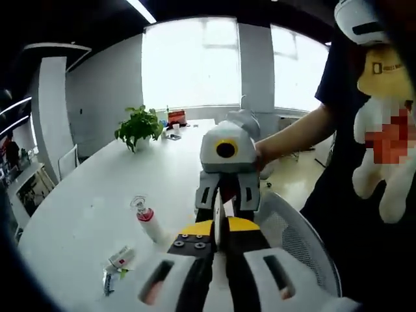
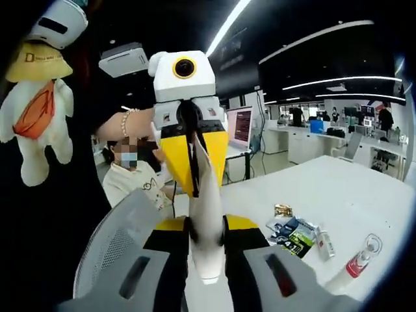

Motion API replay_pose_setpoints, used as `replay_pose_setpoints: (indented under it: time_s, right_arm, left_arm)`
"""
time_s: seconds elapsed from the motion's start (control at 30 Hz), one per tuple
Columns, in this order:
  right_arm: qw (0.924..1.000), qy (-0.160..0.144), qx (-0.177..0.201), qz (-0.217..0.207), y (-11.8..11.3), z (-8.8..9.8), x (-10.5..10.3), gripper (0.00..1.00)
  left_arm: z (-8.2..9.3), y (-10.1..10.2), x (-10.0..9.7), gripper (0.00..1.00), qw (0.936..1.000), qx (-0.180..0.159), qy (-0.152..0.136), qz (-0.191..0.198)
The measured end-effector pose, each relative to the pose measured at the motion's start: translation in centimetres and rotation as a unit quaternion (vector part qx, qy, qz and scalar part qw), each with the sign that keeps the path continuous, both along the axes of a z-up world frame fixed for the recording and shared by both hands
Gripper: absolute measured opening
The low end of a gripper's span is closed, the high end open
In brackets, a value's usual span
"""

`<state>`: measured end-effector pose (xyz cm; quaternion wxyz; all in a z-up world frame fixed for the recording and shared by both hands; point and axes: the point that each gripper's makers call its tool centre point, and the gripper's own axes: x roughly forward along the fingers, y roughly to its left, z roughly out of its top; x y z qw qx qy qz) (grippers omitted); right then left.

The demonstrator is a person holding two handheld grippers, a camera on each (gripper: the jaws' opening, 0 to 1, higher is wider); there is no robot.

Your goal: Arrange the skincare products in the storage area until every visible bottle or jar stands upright without overlapping.

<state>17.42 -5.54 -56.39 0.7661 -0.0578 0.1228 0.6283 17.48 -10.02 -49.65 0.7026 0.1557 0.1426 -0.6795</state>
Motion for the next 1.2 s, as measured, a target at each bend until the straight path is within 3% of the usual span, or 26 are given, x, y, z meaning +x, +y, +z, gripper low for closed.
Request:
replay_pose_setpoints:
  time_s: [0.1,0.33,0.37,0.6,0.77,0.93,1.2]
  right_arm:
    - [0.9999,0.004,-0.008,-0.006,-0.2,-0.9,-0.2,0.21]
    - [0.9998,0.013,0.004,-0.014,-0.4,-0.4,0.1,0.18]
    - [0.9998,0.014,-0.005,-0.010,-0.4,-0.6,-0.1,0.17]
    - [0.9995,0.010,-0.029,-0.005,-0.6,-1.6,-0.3,0.15]
    - [0.9997,0.002,-0.026,-0.002,-0.6,-1.3,-0.1,0.14]
    - [0.9995,-0.008,-0.031,0.003,-0.5,-1.2,0.2,0.14]
    - [0.9979,-0.016,-0.063,-0.006,-1.6,-2.8,1.2,0.16]
  left_arm:
    - [0.6,-0.2,0.1,0.10,1.0000,-0.007,0.001,-0.003]
    - [1.1,-0.9,-0.6,0.12,0.9998,-0.015,-0.010,-0.007]
    - [0.9,-1.0,-1.0,0.13,0.9996,-0.010,-0.013,-0.022]
    - [-1.1,-0.1,-0.5,0.16,0.9984,0.036,-0.034,-0.028]
    - [-2.8,0.5,0.0,0.20,0.9957,0.074,-0.042,-0.036]
    - [-3.7,0.5,0.4,0.21,0.9946,0.088,-0.043,-0.035]
    - [-5.4,-0.3,1.5,0.19,0.9939,0.101,-0.040,-0.017]
